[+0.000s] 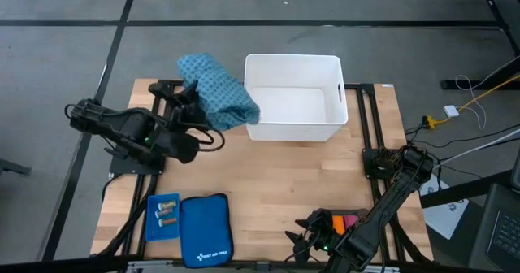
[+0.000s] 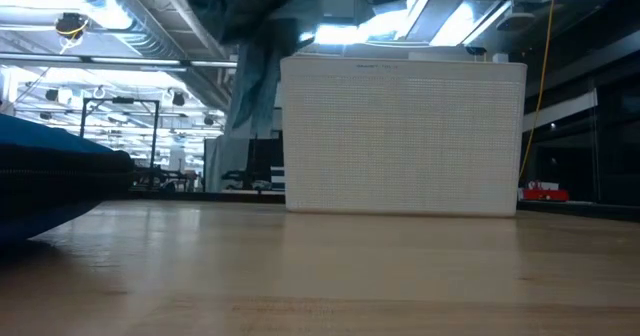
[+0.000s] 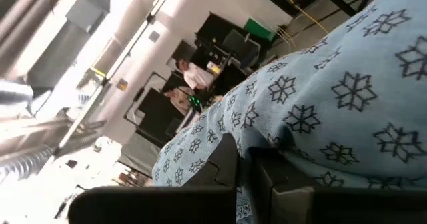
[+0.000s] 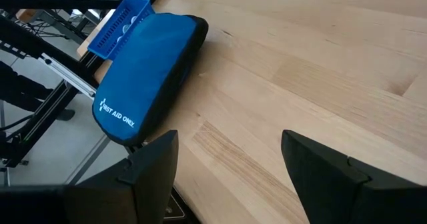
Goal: Pick & place medical supplies in basket/bin
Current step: Put the green patient gown into the white bin, then return to Home Position
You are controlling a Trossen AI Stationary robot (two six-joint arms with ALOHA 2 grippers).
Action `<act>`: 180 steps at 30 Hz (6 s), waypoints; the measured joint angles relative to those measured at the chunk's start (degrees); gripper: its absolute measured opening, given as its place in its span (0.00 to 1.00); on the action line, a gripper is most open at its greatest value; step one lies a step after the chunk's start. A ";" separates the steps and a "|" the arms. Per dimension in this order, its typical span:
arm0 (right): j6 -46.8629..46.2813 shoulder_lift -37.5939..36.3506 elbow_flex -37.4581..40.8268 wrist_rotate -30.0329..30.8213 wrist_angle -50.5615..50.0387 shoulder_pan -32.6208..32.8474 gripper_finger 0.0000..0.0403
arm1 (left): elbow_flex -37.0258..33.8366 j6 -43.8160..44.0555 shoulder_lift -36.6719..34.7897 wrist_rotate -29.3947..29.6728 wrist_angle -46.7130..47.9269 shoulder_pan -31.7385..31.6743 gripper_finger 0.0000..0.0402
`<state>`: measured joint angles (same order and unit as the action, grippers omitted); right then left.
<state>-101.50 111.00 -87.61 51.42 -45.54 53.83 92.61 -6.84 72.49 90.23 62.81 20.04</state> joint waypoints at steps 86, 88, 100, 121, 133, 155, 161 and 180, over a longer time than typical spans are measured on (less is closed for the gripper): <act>1.71 4.13 -0.02 3.04 2.65 0.10 0.66 | 0.02 -43.30 33.27 -52.34 -61.77 -39.09 0.40; 1.73 4.13 0.00 3.04 2.66 0.10 0.66 | 0.03 -43.27 33.24 -50.40 -62.41 -38.42 0.46; 9.66 3.41 -0.04 9.62 2.67 0.16 0.66 | 0.03 -26.73 21.54 -60.75 -56.33 -35.76 0.53; 48.66 0.50 -18.24 7.25 10.36 3.30 0.66 | -1.40 21.21 -10.84 -118.94 -29.86 -26.46 0.49; 77.73 0.07 -21.83 -1.28 21.02 5.18 0.66 | -8.10 18.16 -19.67 -125.36 -30.50 -7.82 0.49; 107.82 -33.05 36.00 -36.94 78.33 4.69 0.66 | -56.46 9.19 -56.70 -115.59 -52.20 10.31 0.49; 107.95 -47.58 48.81 -33.70 78.61 4.09 0.66 | -58.46 9.35 -66.23 -115.04 -46.44 10.31 0.49; 113.85 -74.82 76.33 -12.31 85.70 5.63 0.66 | -68.79 5.12 -72.39 -103.14 -48.41 9.87 0.49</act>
<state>12.35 36.18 -11.28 39.11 40.16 59.46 23.82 -1.72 0.10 -12.91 14.41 29.91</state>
